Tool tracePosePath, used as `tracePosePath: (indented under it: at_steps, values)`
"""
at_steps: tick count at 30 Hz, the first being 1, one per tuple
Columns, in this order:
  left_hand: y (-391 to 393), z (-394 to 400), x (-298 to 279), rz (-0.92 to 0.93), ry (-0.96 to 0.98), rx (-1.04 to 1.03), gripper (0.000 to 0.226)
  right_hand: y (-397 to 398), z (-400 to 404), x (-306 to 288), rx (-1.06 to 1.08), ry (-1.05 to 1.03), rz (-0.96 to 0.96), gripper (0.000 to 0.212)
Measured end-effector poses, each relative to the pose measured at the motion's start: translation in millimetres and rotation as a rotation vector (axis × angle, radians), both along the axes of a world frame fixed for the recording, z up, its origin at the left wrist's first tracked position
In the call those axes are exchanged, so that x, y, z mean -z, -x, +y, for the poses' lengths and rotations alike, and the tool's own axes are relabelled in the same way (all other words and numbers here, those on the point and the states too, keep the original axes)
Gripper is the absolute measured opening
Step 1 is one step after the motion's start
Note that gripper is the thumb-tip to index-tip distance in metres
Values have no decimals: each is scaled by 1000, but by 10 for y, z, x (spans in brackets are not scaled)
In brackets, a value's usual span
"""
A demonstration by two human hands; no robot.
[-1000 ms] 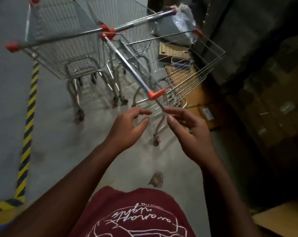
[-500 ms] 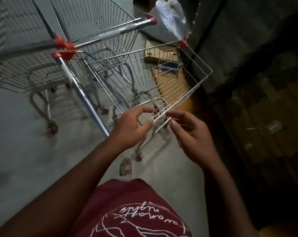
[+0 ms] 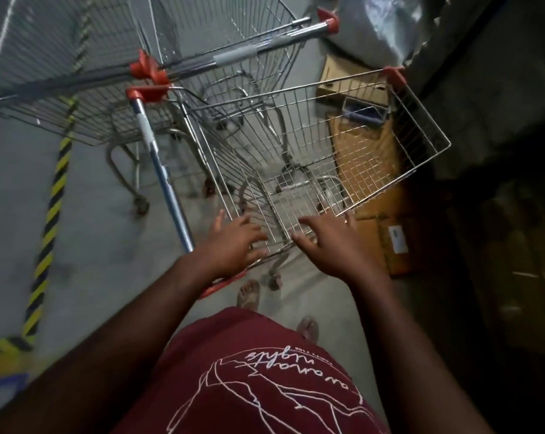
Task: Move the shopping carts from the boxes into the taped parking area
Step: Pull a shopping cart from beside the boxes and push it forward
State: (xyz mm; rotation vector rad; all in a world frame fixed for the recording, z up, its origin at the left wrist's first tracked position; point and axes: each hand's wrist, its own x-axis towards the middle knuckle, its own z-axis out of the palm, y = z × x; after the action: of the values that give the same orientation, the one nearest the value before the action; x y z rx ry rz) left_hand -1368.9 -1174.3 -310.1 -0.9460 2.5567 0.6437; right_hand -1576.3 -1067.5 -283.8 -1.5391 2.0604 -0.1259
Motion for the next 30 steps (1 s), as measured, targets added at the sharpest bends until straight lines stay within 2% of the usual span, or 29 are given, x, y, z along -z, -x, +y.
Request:
tracePosePath:
  at_steps: [2, 4, 7, 8, 11, 14, 18, 20, 22, 24, 27, 30]
  values:
    - [9, 143, -18, 91, 0, -125, 38, 225, 136, 274, 77, -136, -33, 50]
    - [-3, 234, -64, 149, 57, -229, 34, 498, 446, 566, 247, -229, -149, 48]
    - [-40, 363, -48, 112, 208, -282, 35, 794, 988, 949, 327, -282, -284, 38]
    - [-25, 443, -31, 65, 212, -271, 41, 849, 1130, 1026, 311, -269, -336, 36]
    - [86, 600, 10, -39, 126, -188, 63, 776, 1190, 875, 239, -179, -417, 54]
    - [260, 740, -79, -79, 75, -181, 54, 623, 1043, 550, 146, -59, -459, 38]
    - [521, 1122, -141, -118, -35, -169, 55, 476, 923, 272, 116, 102, -542, 36]
    - [670, 1319, -167, -46, -146, -185, 55, 455, 977, 226, 152, 155, -554, 38]
    - [747, 1410, -250, 117, -347, -230, 46, 466, 1056, 194, 189, 172, -556, 36]
    - [720, 1405, -303, 252, -434, -210, 43, 482, 1158, 206, 228, 166, -537, 33]
    - [495, 1248, -332, 354, -386, -220, 44, 462, 1286, 235, 302, 141, -481, 36]
    - [133, 949, -288, 413, -104, -217, 41, 293, 1359, 134, 363, 174, -440, 36]
